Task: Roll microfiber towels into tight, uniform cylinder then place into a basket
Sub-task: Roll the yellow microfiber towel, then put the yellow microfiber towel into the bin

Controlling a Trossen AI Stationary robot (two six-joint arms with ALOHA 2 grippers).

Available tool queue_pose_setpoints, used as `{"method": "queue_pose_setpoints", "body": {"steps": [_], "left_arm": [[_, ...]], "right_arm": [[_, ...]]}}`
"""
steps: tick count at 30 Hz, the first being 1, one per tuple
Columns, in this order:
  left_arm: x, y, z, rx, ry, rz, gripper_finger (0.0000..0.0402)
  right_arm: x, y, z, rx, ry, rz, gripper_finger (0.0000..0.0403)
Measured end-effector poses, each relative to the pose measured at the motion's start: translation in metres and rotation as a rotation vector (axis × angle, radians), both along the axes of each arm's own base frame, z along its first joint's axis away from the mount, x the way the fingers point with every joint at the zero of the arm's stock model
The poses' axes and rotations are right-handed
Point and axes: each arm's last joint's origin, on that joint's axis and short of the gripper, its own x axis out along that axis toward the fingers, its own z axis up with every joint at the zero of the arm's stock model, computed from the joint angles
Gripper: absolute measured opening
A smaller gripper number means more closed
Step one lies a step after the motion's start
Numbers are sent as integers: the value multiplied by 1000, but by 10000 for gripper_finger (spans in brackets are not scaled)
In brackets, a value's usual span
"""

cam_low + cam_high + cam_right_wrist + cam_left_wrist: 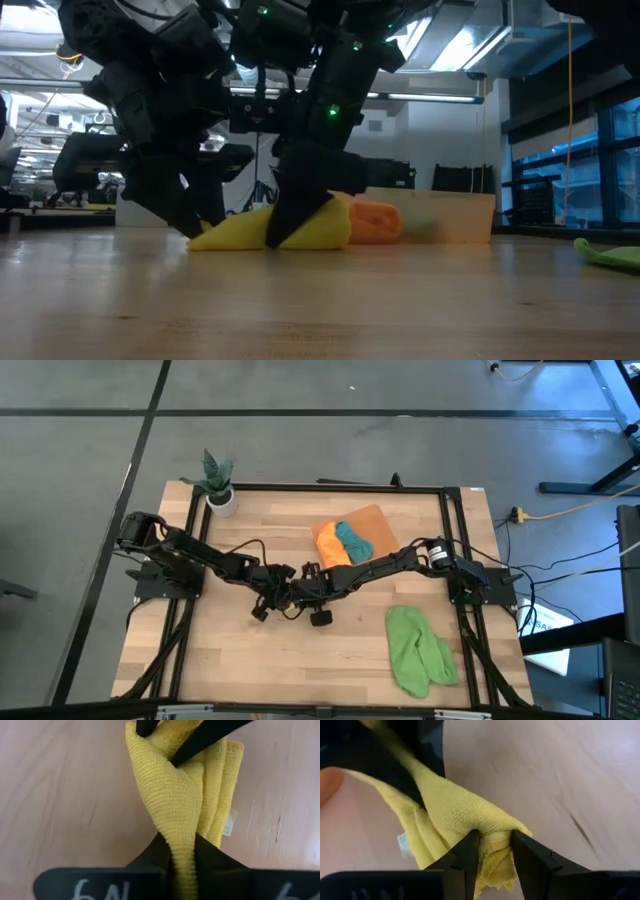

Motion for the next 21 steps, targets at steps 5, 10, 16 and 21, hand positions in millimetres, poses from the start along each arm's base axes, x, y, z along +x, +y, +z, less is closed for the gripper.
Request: {"method": "queue_pose_setpoints", "body": {"steps": [5,10,16,21], "left_arm": [[-7,1,14,-22,1,73,108],[-27,4,34,35,58,191,108],[-53,1,58,36,76,311,108],[-69,-5,75,5,37,318,108]], "right_arm": [[6,0,10,3,-22,-35,32],[6,2,22,-96,27,-35,32],[15,3,49,-131,4,-45,32],[19,4,80,-212,-32,-81,32]]}}
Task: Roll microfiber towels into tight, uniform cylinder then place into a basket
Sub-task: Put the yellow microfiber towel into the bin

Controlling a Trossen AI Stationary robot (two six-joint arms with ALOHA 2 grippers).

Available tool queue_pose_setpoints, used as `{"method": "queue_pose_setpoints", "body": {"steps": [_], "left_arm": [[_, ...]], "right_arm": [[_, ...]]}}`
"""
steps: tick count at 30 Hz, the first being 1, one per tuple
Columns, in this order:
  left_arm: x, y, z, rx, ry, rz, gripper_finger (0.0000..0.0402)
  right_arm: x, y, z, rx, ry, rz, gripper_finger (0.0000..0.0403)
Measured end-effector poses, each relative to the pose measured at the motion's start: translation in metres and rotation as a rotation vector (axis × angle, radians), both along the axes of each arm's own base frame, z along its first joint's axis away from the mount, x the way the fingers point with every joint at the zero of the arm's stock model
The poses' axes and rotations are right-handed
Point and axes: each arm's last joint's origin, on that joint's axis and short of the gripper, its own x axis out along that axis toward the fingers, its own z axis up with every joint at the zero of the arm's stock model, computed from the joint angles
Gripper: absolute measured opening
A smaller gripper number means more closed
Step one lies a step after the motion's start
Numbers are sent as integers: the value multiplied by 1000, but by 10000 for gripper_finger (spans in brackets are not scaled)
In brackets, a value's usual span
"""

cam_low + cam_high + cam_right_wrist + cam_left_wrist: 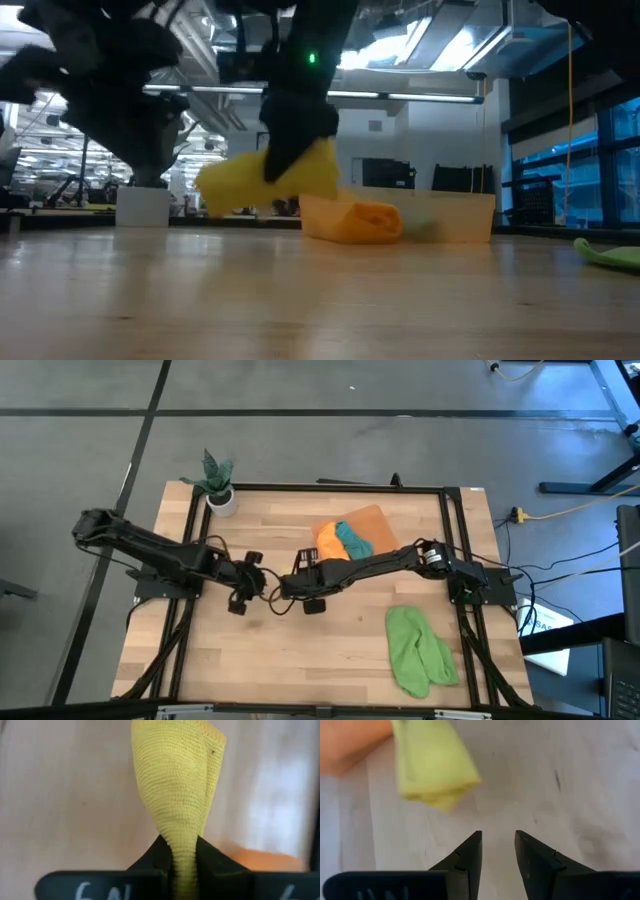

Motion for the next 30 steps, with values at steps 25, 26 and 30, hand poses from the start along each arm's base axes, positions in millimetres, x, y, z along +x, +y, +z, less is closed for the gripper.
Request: {"method": "queue_pose_setpoints", "body": {"steps": [25,26,30], "left_arm": [[-12,-17,13,122,-88,-34,108],[-12,-17,13,121,-88,-33,108],[-12,-16,13,122,-87,-32,108]], "right_arm": [[-42,-79,80,-226,-92,-792,32],[-43,-86,76,-233,-87,-817,32],[-50,-109,56,-252,-2,-873,32]]}}
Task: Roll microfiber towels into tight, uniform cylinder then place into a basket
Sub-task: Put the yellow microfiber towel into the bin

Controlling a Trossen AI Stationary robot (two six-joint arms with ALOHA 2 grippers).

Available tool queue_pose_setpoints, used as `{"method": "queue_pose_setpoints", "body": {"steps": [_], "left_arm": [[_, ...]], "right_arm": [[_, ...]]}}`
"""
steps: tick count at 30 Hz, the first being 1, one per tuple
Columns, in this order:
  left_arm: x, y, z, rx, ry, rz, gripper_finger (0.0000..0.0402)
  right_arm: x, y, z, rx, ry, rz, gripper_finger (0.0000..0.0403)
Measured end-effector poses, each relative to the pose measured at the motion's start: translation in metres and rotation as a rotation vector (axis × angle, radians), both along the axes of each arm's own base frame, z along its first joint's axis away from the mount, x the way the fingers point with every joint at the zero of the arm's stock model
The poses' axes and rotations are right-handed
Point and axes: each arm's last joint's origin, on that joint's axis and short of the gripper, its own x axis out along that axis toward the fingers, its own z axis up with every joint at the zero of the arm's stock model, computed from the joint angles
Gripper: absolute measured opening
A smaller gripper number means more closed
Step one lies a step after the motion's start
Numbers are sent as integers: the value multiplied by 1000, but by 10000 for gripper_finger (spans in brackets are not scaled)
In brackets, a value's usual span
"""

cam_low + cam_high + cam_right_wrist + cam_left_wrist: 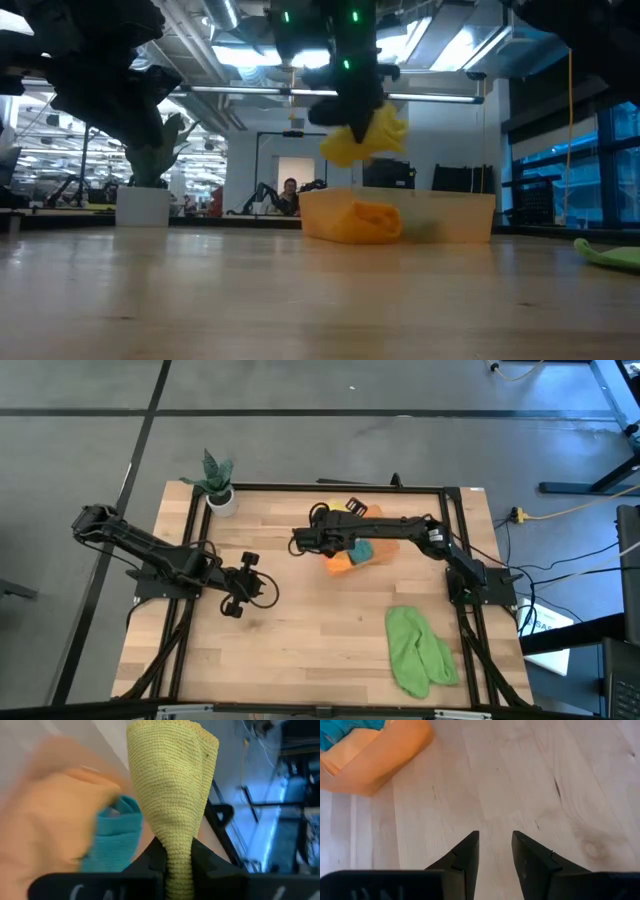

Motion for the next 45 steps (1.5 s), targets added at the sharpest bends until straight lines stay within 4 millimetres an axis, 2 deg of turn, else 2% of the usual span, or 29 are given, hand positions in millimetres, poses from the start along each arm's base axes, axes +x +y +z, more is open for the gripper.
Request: {"method": "queue_pose_setpoints", "body": {"steps": [4,11,14,18,25,40,45], "left_arm": [[0,0,0,-1,0,1,108],[0,0,0,-18,0,21,108],[0,0,0,-18,0,21,108],[0,0,0,-18,0,21,108],[0,0,0,-19,-1,21,108],[0,0,0,-19,-2,21,108],[0,0,0,-19,-2,21,108]], "right_arm": [[-10,-19,-20,-6,34,-102,32],[-31,-39,-58,-3,135,-230,32],[-39,-42,-73,29,163,-271,32],[-39,-42,-87,71,151,-255,32],[-39,-44,-102,134,132,-233,36],[-35,-44,-103,205,125,-199,166],[-32,-44,-80,193,139,-226,185]]}}
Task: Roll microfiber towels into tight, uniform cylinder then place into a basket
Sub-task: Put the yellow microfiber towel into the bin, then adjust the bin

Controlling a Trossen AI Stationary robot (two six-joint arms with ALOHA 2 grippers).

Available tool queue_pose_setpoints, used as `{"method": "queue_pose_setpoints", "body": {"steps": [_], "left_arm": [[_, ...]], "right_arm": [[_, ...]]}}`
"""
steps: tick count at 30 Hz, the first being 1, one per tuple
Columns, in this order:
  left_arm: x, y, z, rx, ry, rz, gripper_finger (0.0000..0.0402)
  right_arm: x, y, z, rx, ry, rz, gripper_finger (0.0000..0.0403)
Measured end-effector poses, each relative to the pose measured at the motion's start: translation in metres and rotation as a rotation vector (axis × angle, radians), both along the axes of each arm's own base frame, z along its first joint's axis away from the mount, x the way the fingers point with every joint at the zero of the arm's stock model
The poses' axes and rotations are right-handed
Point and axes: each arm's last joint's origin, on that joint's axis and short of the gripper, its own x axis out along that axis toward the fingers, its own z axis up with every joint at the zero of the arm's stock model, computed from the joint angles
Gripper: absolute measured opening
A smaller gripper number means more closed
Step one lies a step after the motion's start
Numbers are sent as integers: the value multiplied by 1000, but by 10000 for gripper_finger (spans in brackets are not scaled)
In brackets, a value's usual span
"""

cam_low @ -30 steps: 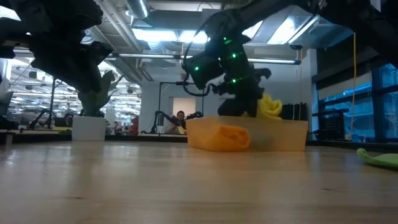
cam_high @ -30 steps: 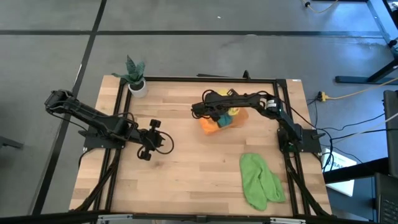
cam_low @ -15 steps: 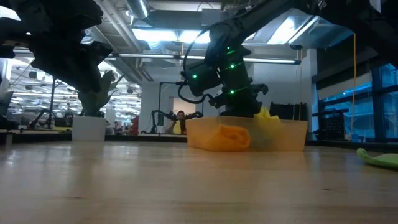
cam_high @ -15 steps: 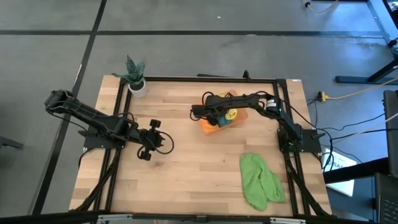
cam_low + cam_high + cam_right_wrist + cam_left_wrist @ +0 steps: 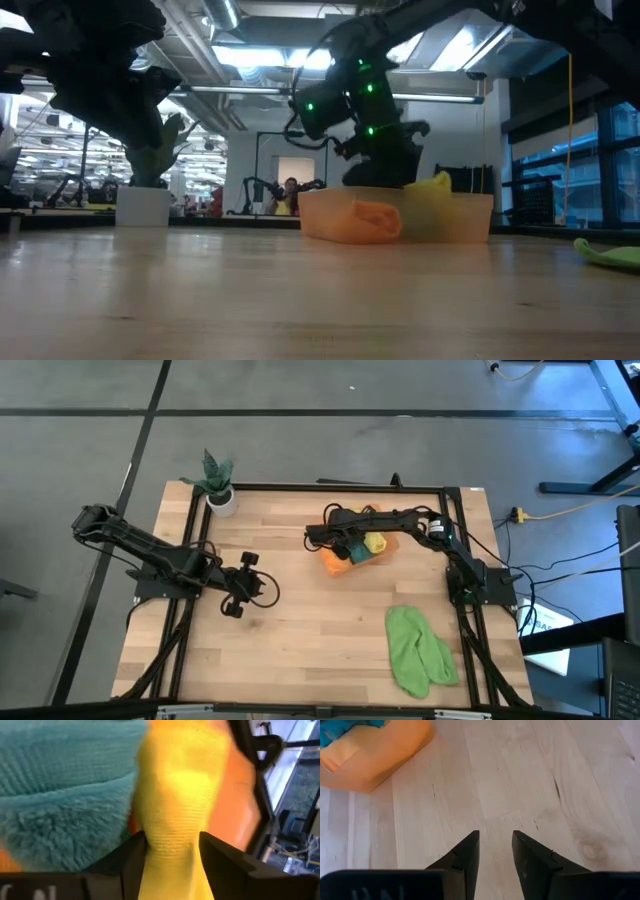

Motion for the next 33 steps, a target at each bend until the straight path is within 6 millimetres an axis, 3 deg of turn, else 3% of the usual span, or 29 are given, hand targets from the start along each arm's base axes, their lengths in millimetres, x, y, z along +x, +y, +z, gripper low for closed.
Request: {"method": "queue_pose_setpoints", "body": {"steps": [10,17,24,28,33], "left_arm": [[0,0,0,0,0,0,108],[0,0,0,-1,0,1,108],[0,0,0,-1,-1,1,108],[0,0,0,-1,0,1,108],[0,0,0,-1,0,1,108]], "right_arm": [[17,28,45,-12,-82,59,188],[27,108,57,145,-124,255,188],[21,171,44,262,-130,358,188],[17,181,29,275,-136,329,188],[18,178,3,331,-162,311,188]]}}
